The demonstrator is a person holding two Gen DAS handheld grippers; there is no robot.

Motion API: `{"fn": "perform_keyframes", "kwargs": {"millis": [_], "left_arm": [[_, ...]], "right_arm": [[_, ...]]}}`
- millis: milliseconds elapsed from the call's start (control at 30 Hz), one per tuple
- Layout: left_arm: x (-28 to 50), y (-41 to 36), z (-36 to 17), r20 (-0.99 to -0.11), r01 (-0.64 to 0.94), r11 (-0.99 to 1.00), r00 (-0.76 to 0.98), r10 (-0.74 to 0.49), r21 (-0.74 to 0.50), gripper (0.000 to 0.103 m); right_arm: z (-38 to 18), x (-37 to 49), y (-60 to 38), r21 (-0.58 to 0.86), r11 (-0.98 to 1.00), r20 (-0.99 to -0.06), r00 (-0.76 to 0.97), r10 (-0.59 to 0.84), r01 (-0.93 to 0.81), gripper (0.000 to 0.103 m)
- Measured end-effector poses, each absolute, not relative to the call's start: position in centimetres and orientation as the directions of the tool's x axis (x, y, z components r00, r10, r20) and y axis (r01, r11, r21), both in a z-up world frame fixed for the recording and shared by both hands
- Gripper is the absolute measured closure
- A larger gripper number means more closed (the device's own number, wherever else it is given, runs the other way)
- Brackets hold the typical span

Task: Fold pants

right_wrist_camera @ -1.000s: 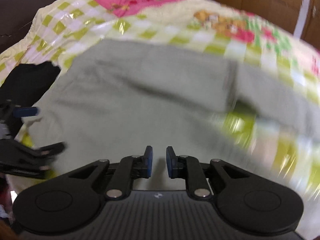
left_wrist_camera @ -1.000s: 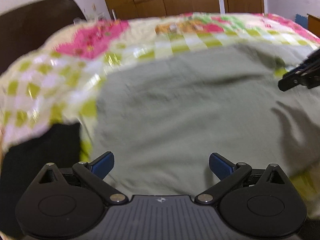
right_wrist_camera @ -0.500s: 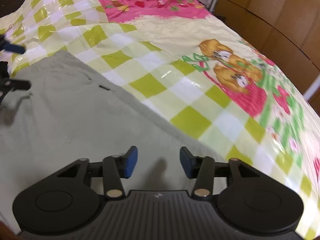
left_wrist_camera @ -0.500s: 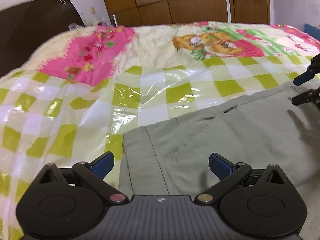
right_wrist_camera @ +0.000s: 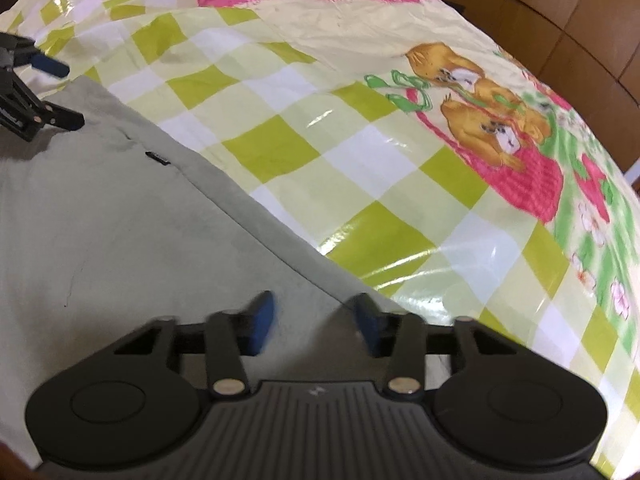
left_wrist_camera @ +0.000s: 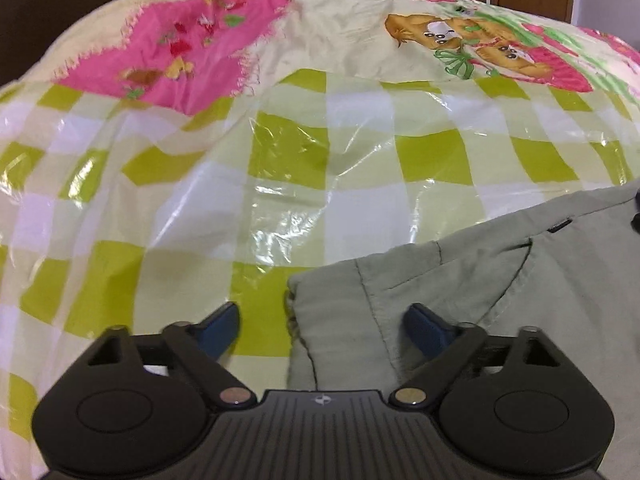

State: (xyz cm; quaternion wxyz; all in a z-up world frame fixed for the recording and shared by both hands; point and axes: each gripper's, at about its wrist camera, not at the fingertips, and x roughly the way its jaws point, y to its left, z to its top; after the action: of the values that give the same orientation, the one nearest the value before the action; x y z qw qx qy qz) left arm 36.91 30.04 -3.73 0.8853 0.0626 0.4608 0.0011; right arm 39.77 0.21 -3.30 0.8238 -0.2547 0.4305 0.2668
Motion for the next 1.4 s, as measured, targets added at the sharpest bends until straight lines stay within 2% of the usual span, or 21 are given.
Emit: {"fn": "perform_keyframes", "kwargs": {"millis": [33,67,100,167,233,467,567,600,667,700,733,800,867,933,1000,1067,1100,1133,1233,1400], "left_arm": [[37.0,30.2,-3.6,-0.819,0.049,0.995,0.573,0.045,0.089,0.027],[37.0,30.4,-3.5,-0.821,0.043,0.997,0.571,0.026,0.061,0.036],[36.9,30.4,-3.4,-0.82,0.038,0.998,0.572,0.015,0.044,0.048],[36.6,30.0,-3.1,-0.811,0.044,0.997,0.585,0.022,0.059,0.055],[36.2,29.6,-2.8,-0.798,0.057,0.996,0.602,0.024,0.073,0.067],[34.1,29.4,0.1,-0.733,0.055,0.997,0.681,-0.004,0.045,0.072],[32.4,29.5,1.9,-0.703,0.079,0.997,0.71,-0.046,0.014,0.072],[31.7,29.5,2.5,-0.693,0.09,0.996,0.718,-0.061,0.005,0.073],[30.3,29.6,3.7,-0.672,0.112,0.993,0.734,-0.097,-0.021,0.073],[29.3,29.6,4.4,-0.657,0.126,0.991,0.745,-0.12,-0.037,0.074],[28.2,29.6,5.1,-0.641,0.144,0.988,0.754,-0.144,-0.053,0.074],[26.4,29.4,6.1,-0.621,0.172,0.983,0.763,-0.177,-0.07,0.074],[24.4,29.1,6.9,-0.607,0.202,0.976,0.767,-0.209,-0.08,0.075],[22.9,28.9,7.5,-0.596,0.225,0.97,0.769,-0.233,-0.088,0.076],[21.6,28.7,8.0,-0.583,0.246,0.965,0.772,-0.254,-0.095,0.076],[20.8,28.7,8.1,-0.576,0.253,0.962,0.773,-0.266,-0.104,0.076],[20.6,28.8,8.1,-0.576,0.252,0.962,0.774,-0.263,-0.102,0.076],[20.4,28.8,8.0,-0.577,0.246,0.964,0.776,-0.257,-0.099,0.076],[20.8,29.5,7.4,-0.582,0.211,0.972,0.78,-0.23,-0.102,0.076],[23.3,30.8,7.2,-0.559,0.146,0.981,0.806,-0.193,-0.127,0.076]], "right_arm": [[-3.3,39.7,0.3,-0.18,0.73,-0.848,0.481,0.224,-0.659,0.087],[-3.3,39.6,0.4,-0.171,0.731,-0.851,0.474,0.229,-0.661,0.093],[-3.3,39.4,0.6,-0.169,0.731,-0.852,0.471,0.229,-0.661,0.102],[-3.2,39.0,0.9,-0.18,0.728,-0.851,0.476,0.223,-0.662,0.103],[-2.7,38.5,0.8,-0.186,0.728,-0.842,0.489,0.228,-0.66,0.103],[1.1,36.8,-0.6,-0.186,0.745,-0.79,0.549,0.275,-0.641,0.103],[1.6,36.7,-0.7,-0.194,0.73,-0.801,0.535,0.268,-0.656,0.102],[1.4,36.7,-0.6,-0.209,0.721,-0.806,0.534,0.257,-0.661,0.099],[0.8,36.6,-0.3,-0.256,0.695,-0.799,0.552,0.239,-0.672,0.081],[0.5,36.7,-0.2,-0.263,0.684,-0.801,0.549,0.238,-0.68,0.068],[0.2,36.8,-0.1,-0.272,0.673,-0.8,0.55,0.239,-0.688,0.062],[-0.2,36.8,0.0,-0.301,0.648,-0.793,0.561,0.237,-0.7,0.06],[-0.6,37.0,0.3,-0.329,0.624,-0.787,0.571,0.233,-0.709,0.053],[-0.8,37.1,0.7,-0.345,0.598,-0.785,0.572,0.24,-0.724,0.052],[-1.1,37.2,1.3,-0.361,0.573,-0.785,0.572,0.239,-0.736,0.053],[-1.4,37.2,2.0,-0.401,0.551,-0.779,0.589,0.214,-0.731,0.064],[-1.6,37.2,2.2,-0.42,0.551,-0.776,0.6,0.193,-0.721,0.089],[-1.6,37.3,2.4,-0.433,0.555,-0.774,0.608,0.175,-0.711,0.103],[-0.6,36.6,2.1,-0.434,0.554,-0.768,0.613,0.184,-0.71,0.103],[4.4,34.6,0.1,-0.441,0.614,-0.714,0.67,0.202,-0.654,0.103]]}}
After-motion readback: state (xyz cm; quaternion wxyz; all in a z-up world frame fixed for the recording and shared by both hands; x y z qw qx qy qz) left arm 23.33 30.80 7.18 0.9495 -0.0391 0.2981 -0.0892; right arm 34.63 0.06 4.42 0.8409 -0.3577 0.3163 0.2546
